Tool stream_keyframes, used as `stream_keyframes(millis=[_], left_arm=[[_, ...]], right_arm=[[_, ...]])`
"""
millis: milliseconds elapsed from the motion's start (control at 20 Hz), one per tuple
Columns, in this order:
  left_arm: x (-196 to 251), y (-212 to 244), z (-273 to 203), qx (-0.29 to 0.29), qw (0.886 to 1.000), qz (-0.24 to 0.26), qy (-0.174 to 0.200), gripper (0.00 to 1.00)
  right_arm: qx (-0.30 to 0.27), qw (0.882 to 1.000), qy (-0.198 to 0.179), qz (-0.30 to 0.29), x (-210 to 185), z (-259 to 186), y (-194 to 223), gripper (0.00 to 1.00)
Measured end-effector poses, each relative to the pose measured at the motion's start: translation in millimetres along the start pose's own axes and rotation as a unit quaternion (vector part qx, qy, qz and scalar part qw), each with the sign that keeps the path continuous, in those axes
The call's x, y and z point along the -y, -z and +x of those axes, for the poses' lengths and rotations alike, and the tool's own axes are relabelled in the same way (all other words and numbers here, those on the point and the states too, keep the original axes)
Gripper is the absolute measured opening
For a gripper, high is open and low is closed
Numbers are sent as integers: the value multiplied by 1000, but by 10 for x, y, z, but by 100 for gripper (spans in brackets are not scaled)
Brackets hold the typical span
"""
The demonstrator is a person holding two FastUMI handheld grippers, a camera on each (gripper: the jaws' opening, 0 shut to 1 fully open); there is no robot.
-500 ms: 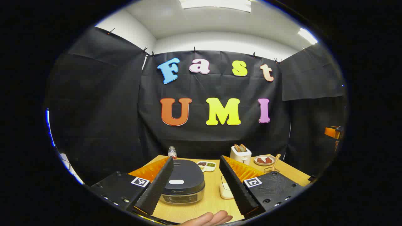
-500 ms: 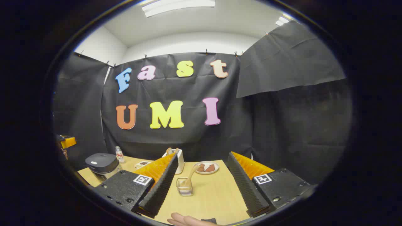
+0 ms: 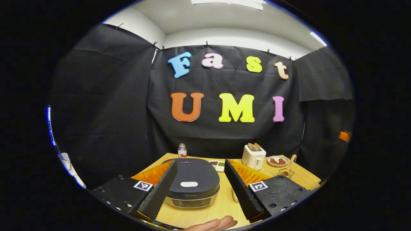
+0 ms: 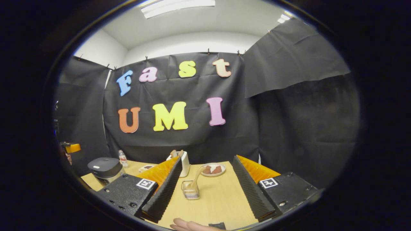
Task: Close the left gripper, press the button to open the rice cooker; take a wooden spoon from the chopstick holder with the right hand, scoop a spoonful of rice and pour it into the rice cooker, then put the wooden spoon back into the chopstick holder.
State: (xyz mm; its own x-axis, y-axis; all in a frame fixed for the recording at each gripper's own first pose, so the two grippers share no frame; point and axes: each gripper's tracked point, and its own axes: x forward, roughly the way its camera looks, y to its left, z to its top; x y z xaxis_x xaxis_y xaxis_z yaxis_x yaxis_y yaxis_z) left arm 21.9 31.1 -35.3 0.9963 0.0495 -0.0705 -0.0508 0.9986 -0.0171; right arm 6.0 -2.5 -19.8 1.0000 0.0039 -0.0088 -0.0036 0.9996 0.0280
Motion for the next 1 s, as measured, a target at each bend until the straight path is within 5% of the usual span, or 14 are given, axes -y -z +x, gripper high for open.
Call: stream_keyframes(millis=[250,300,350,400,650,800,900,1000], left_arm=[[-31,108,18,-5,1000,3,-4,94],[-31,99,24,-2,1000,0,-2,84],[-31,107,28,0,1000,-3,-1,84],[-25,105,29,5,1000,-4,4,94],[7,107,41,11,1000,14,11,90],[11,-36,-28,30,999,10,6,62],[-1,-84,-5,39,999,0,11,73],[17,-41,23,28,999,-14,4,35]], right_arm=[[-13,1000,0,-2,-29,73,108,100],[-15,1000,-1,-4,-50,79,112,99],[-16,1000,-2,-4,-74,85,123,100],[-16,1000,-3,-5,-95,85,121,100],[-12,1000,-9,-11,-176,67,104,100],[-2,1000,-13,-16,-205,28,65,100],[8,1000,-10,-13,-174,-7,29,100],[21,1000,-9,-7,-152,-40,9,100]])
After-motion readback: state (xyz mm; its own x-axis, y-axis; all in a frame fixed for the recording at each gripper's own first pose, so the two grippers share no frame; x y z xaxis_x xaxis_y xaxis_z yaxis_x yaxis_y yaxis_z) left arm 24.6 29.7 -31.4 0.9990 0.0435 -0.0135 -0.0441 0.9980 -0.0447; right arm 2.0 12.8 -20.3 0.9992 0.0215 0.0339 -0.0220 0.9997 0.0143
